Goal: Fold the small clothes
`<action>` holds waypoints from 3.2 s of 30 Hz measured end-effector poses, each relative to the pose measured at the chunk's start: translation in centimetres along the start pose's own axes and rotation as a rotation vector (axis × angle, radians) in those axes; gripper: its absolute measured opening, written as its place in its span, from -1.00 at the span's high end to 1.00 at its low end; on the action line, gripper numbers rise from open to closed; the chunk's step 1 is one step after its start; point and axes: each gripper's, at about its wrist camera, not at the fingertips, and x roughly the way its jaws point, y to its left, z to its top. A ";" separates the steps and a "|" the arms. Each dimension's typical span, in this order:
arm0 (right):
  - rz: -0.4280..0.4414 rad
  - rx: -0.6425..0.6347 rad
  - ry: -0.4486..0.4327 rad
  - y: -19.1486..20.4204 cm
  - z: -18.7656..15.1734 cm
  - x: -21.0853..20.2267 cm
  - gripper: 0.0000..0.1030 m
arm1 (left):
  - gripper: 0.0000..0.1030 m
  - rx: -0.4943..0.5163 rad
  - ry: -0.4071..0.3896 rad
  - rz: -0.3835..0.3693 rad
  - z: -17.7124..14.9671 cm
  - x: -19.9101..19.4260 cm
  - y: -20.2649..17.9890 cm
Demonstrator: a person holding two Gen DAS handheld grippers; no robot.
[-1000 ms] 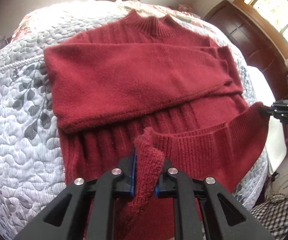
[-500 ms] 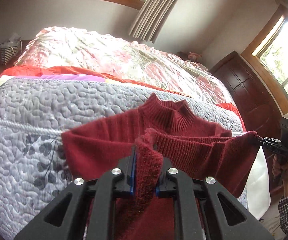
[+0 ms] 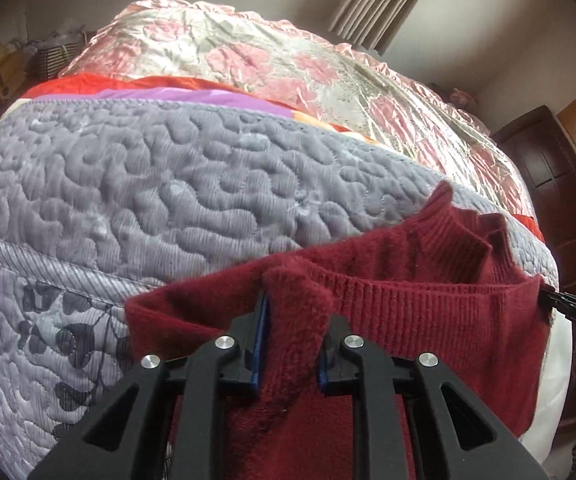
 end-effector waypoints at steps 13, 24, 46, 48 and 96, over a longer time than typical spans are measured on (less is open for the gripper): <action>0.076 0.046 -0.047 -0.6 -7.1 -6.3 0.12 | -0.32 -0.001 -0.055 0.094 -3.7 -6.8 0.1; 0.128 0.098 0.120 0.4 -19.5 -4.7 0.32 | -0.34 0.005 0.032 0.165 -15.4 -8.9 -0.8; 0.063 0.077 0.113 0.7 -19.6 -5.9 0.41 | -0.47 0.022 0.038 0.193 -15.3 -9.6 -2.0; 0.076 0.071 0.053 0.9 -17.3 -7.1 0.41 | -0.48 0.046 -0.014 0.181 -13.9 -10.7 -3.2; 0.085 0.096 0.110 -0.1 -16.7 -4.9 0.47 | -0.58 0.136 0.023 0.136 -11.9 -3.7 -11.3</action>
